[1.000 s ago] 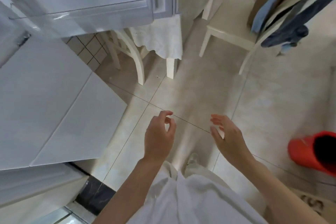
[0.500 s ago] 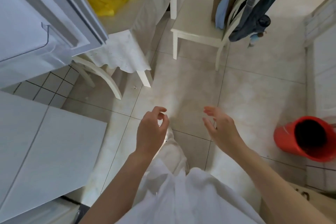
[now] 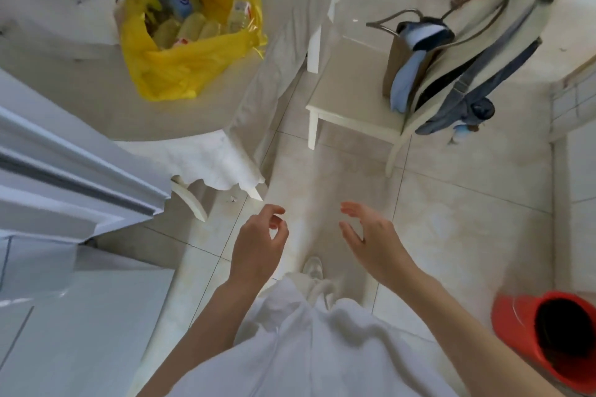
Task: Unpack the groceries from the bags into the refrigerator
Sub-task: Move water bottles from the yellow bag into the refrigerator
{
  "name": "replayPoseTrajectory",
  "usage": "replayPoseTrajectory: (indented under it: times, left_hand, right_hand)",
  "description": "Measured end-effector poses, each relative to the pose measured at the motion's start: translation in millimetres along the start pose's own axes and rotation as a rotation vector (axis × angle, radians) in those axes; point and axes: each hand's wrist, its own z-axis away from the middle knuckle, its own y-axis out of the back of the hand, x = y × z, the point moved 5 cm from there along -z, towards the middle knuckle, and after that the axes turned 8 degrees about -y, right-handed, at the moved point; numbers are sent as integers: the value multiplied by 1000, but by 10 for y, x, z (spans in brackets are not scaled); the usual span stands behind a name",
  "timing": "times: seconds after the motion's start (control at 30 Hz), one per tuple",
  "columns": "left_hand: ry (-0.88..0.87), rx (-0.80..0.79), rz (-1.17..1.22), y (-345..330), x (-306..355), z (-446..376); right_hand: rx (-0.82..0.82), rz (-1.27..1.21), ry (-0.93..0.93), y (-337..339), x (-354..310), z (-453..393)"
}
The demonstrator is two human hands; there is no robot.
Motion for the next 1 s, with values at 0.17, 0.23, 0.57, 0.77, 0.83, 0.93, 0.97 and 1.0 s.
replayPoseTrajectory:
  times: [0.17, 0.23, 0.57, 0.77, 0.83, 0.93, 0.97, 1.0]
  left_hand:
    - [-12, 33, -18, 130, 53, -725]
    - [10, 49, -15, 190, 62, -986]
    - [146, 222, -21, 452, -18, -2224]
    - [224, 359, -38, 610, 92, -2944]
    - [242, 375, -44, 614, 130, -3138]
    - [293, 401, -51, 663, 114, -3397]
    - [305, 408, -54, 692, 99, -3473]
    - [314, 416, -56, 730, 83, -3544]
  right_hand:
    - [-48, 15, 49, 141, -242, -698]
    - [-63, 32, 68, 193, -318, -980]
    - [-169, 122, 212, 517, -700, -2531]
    - [-283, 203, 332, 735, -1033, -3490]
    - [-325, 222, 370, 755, -1160, -3790]
    - [-371, 227, 433, 724, -1369, -4203]
    - [-378, 230, 455, 710, -1447, -4321]
    - [-388, 239, 473, 692, -1527, -4425]
